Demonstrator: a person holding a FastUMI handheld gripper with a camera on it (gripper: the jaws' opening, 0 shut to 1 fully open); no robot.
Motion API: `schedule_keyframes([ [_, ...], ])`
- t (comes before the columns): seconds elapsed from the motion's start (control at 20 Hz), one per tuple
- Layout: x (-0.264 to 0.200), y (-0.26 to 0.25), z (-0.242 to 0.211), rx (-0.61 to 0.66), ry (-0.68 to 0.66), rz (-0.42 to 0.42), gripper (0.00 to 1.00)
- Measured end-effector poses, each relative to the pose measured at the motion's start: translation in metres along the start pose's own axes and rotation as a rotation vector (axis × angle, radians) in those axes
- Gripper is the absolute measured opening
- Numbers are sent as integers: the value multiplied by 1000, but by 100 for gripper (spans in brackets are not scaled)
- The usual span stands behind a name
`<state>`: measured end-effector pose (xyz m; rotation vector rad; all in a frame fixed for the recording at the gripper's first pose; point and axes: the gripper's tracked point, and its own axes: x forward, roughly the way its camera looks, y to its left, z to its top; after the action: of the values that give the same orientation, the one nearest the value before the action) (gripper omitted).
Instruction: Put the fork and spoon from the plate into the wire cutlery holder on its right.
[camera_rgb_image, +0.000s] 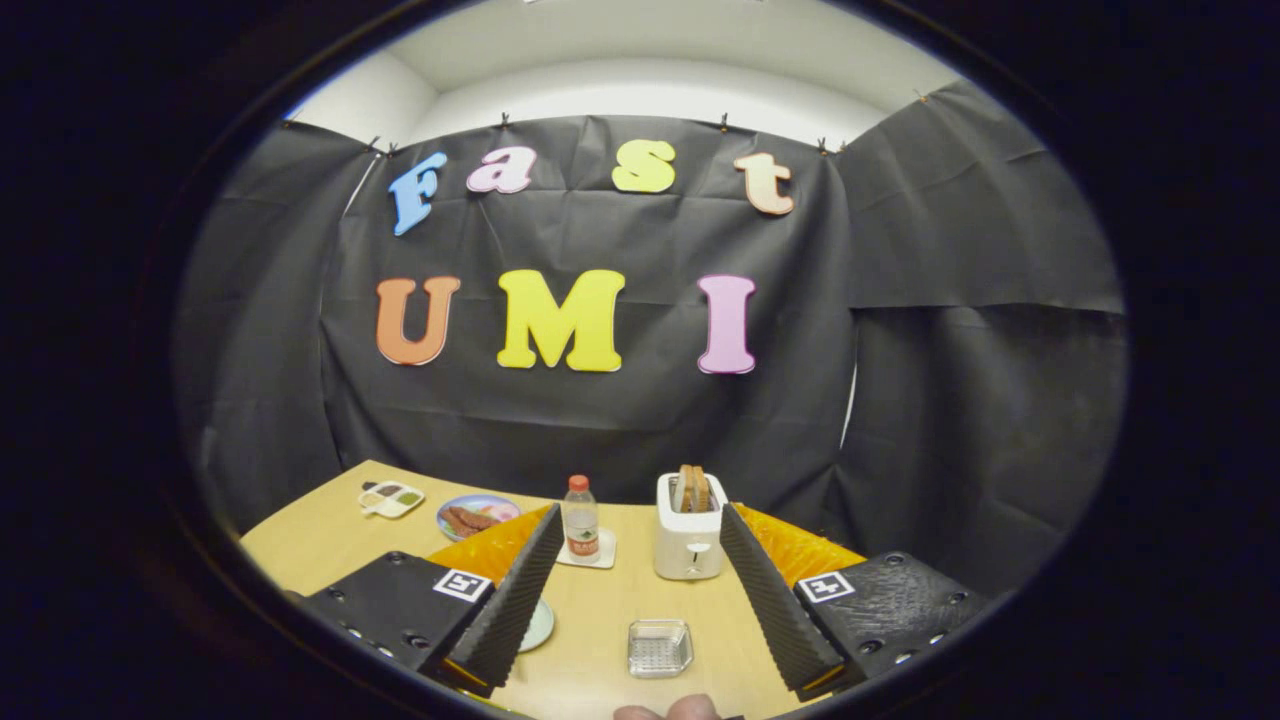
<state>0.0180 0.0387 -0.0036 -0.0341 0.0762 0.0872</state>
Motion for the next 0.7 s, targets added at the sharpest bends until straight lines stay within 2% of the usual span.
schedule_keyframes([
  [0.2,7,25,-12,4,50,44,95],
  [0.35,15,43,-35,-8,143,69,95],
  [0.7,29,102,-148,7,531,180,96],
])
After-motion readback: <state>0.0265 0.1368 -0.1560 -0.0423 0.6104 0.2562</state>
